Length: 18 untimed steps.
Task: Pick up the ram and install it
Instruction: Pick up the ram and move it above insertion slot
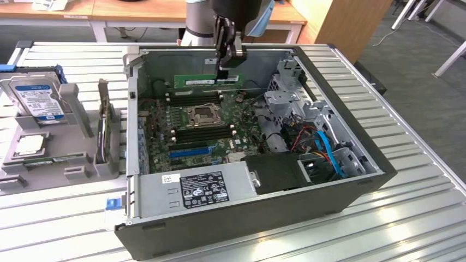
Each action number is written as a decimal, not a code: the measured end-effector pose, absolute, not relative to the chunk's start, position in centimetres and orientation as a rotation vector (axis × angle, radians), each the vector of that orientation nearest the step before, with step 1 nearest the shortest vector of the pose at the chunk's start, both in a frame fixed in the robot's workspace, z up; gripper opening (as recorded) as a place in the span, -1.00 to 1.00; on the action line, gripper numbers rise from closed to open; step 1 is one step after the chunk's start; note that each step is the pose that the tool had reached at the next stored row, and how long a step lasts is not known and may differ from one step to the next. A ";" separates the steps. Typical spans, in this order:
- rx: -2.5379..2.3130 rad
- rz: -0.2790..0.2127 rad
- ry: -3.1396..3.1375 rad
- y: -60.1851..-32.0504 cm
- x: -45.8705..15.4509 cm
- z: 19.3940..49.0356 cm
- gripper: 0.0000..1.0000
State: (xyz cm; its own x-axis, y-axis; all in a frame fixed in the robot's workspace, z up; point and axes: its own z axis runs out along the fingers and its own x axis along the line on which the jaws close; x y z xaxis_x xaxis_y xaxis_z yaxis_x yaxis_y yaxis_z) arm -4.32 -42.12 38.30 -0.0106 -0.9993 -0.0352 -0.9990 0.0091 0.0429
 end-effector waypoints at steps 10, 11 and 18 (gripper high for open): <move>2.206 -0.087 -2.228 -42.1 -4.3 37.7 -0.76; 2.206 -0.087 -2.228 -42.1 -4.3 37.6 -0.76; 2.206 -0.087 -2.228 -42.1 -4.3 36.8 -0.76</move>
